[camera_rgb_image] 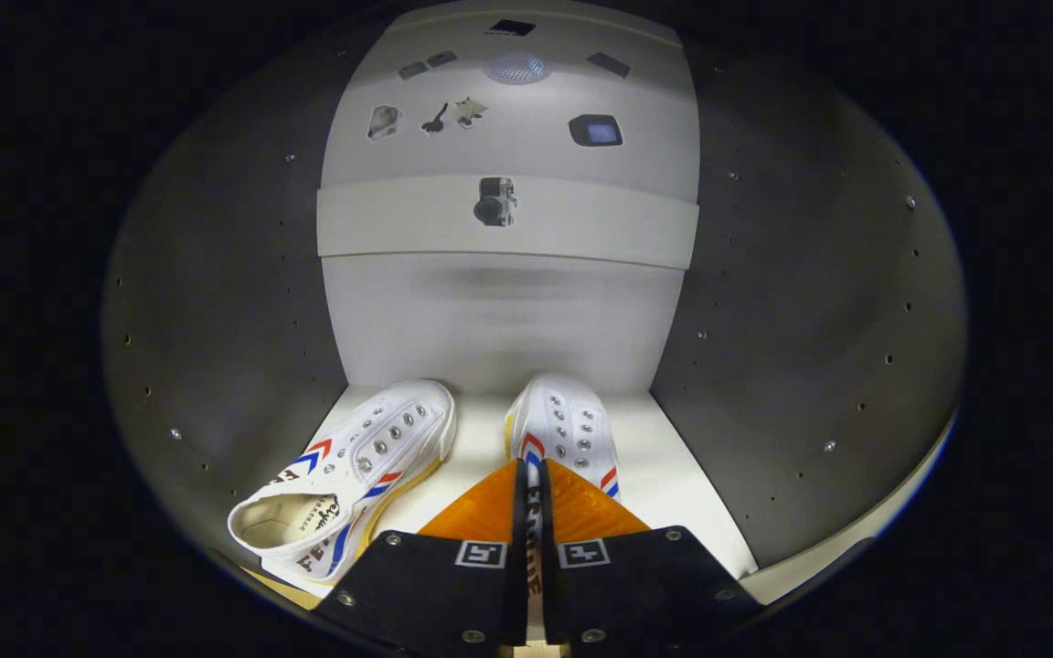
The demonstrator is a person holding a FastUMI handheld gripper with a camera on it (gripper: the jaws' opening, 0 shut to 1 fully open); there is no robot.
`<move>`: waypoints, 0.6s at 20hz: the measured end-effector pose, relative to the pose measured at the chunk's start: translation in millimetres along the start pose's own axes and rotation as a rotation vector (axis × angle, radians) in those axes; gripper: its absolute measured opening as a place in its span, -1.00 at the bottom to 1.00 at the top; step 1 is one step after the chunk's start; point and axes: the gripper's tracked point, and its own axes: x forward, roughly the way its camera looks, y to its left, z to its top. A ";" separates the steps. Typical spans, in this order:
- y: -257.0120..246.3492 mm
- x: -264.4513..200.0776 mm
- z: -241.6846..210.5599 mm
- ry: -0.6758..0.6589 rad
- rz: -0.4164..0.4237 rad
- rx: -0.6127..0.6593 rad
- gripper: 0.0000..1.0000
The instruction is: Open the shoe cabinet door, grab the shoes and put them into the shoe cabinet, then close the shoe cabinet door.
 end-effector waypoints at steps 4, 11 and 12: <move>-17.6 -41.9 27.0 -0.075 -0.051 0.018 -0.17; -53.6 -172.4 43.5 -0.179 -0.061 0.069 0.81; -56.4 -193.1 42.6 -0.189 -0.060 0.066 0.84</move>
